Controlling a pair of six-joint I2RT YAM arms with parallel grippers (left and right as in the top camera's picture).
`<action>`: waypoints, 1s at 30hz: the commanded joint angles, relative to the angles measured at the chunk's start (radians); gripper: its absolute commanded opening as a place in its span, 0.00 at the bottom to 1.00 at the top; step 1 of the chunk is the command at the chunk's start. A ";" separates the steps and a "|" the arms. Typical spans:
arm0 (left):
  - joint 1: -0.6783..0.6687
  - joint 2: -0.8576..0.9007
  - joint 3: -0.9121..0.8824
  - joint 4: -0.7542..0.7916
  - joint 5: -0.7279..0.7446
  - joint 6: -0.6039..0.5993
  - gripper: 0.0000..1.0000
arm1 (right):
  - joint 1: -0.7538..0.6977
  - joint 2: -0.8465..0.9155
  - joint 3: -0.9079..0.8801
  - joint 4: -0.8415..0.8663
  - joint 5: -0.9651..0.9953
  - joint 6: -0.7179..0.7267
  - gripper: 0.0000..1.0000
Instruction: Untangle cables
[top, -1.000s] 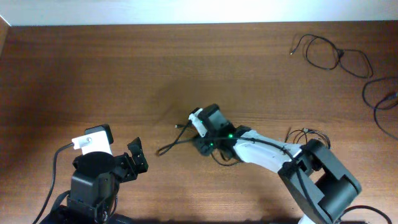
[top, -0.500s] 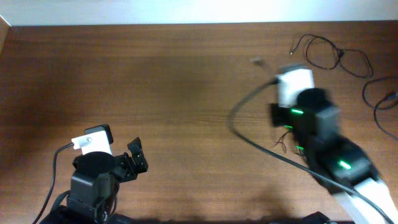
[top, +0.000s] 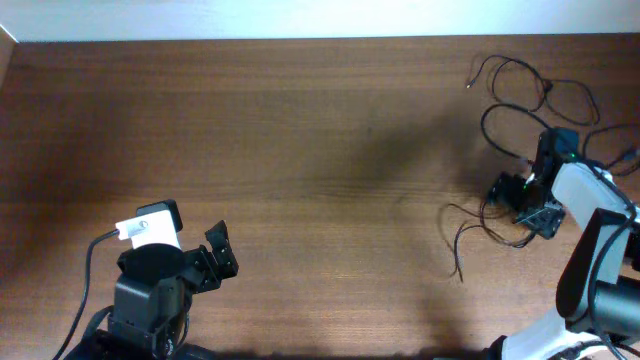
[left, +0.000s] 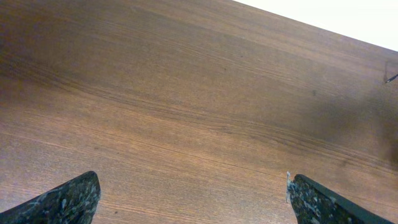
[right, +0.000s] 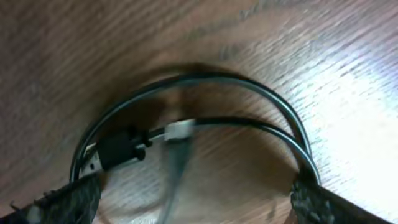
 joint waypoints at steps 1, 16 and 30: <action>0.002 -0.003 0.001 0.000 -0.011 -0.009 0.99 | 0.001 0.150 -0.068 0.092 -0.081 -0.045 0.04; 0.002 -0.003 0.001 -0.003 -0.011 -0.009 0.99 | 0.055 0.151 0.544 -0.697 -0.089 -0.019 0.99; 0.002 -0.003 0.001 -0.010 -0.011 -0.009 0.99 | 0.023 0.149 0.474 -0.291 0.116 0.390 0.04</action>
